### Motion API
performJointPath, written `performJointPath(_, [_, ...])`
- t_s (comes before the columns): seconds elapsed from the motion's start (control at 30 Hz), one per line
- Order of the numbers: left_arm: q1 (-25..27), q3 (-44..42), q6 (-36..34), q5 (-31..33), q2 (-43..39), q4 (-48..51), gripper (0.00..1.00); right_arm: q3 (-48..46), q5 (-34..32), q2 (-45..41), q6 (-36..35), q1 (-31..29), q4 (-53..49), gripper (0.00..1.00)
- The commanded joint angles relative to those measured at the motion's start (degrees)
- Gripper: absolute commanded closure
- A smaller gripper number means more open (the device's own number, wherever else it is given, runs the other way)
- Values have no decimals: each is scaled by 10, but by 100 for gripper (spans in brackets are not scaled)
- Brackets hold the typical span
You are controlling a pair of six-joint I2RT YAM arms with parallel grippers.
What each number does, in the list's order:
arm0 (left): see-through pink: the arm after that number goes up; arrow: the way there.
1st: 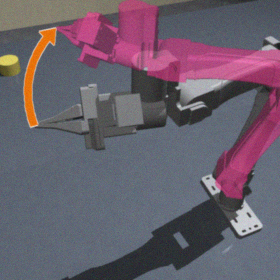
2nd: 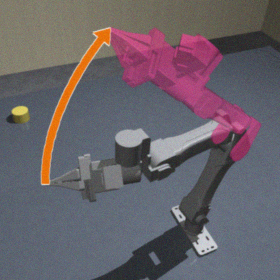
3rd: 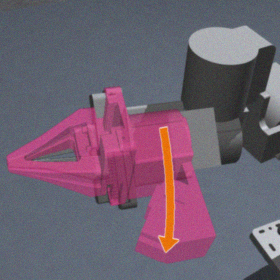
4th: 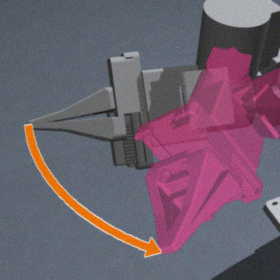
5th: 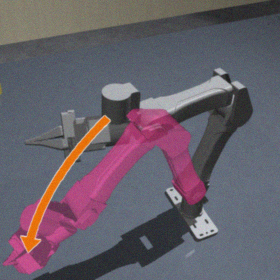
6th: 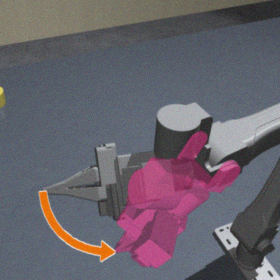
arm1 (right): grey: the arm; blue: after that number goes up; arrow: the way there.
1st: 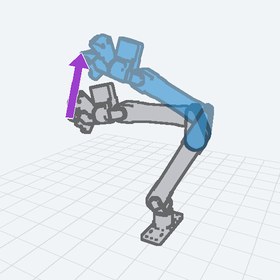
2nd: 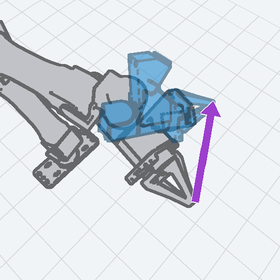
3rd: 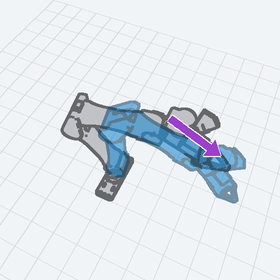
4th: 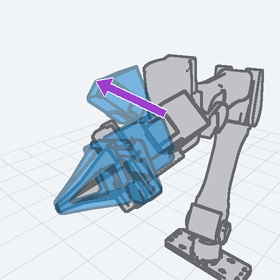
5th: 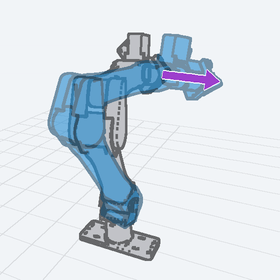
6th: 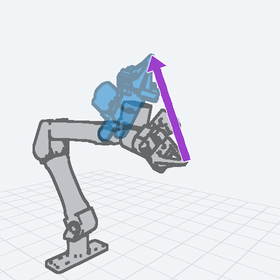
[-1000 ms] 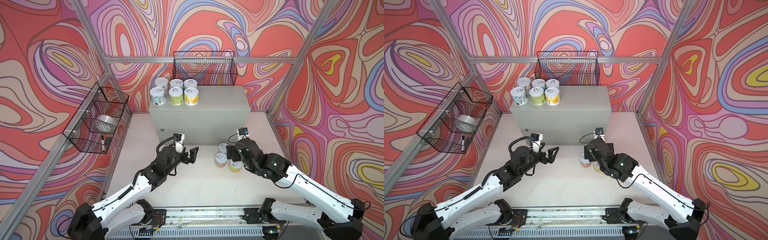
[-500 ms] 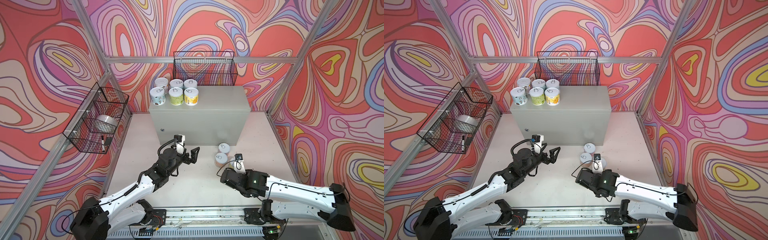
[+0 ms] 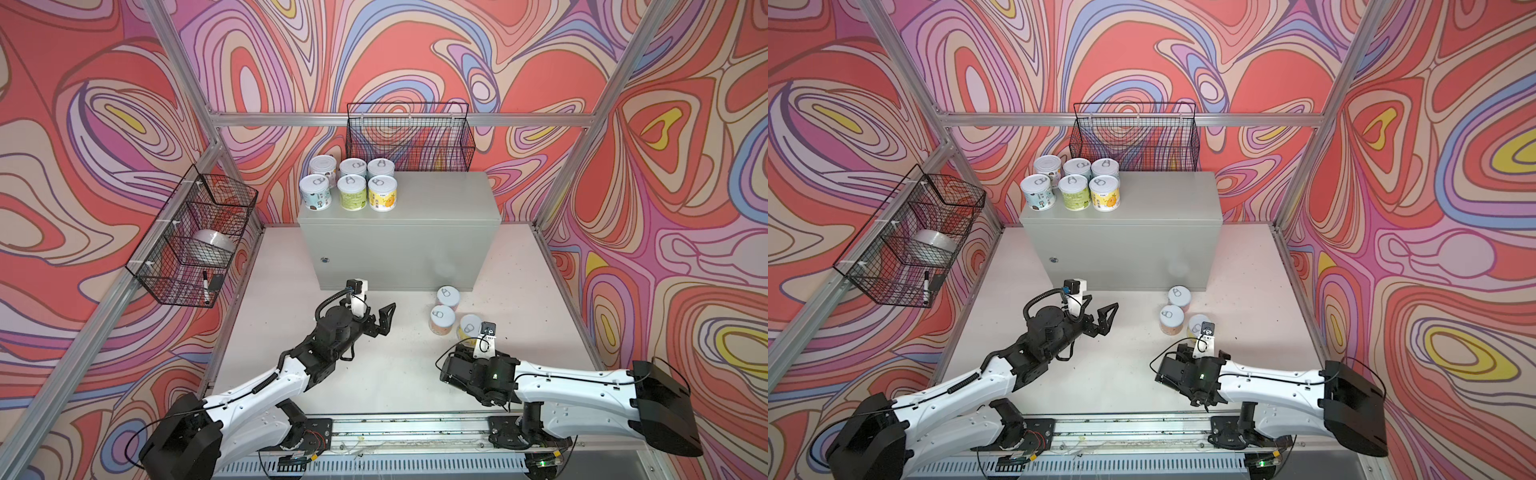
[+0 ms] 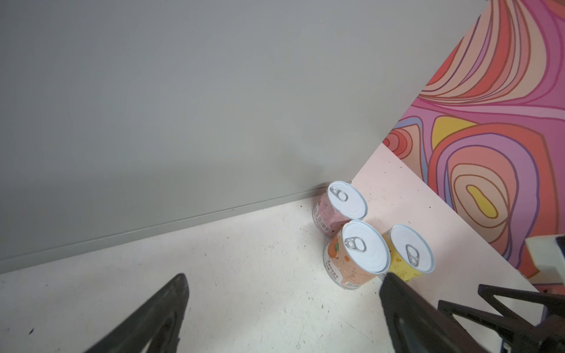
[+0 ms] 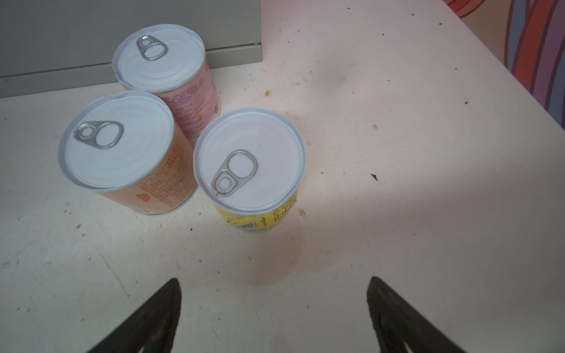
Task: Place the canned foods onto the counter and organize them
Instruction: 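Open the right gripper and move both grippers down toward the table cans, then lower the right gripper over the small yellow can and close on it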
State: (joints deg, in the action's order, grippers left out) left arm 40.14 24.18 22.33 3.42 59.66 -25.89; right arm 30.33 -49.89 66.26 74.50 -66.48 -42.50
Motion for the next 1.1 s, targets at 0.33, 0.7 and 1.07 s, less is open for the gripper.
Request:
performJointPath(0.33, [2, -19, 6, 22, 70, -125, 0, -30, 5, 73, -91, 70, 186, 2])
performJointPath(0.7, [2, -24, 13, 32, 117, -171, 0, -11, 43, 207, -179, 161, 340, 2])
performJointPath(1.07, [2, -34, 1, 47, 145, -215, 0, 22, -5, 291, -200, 174, 398, 2])
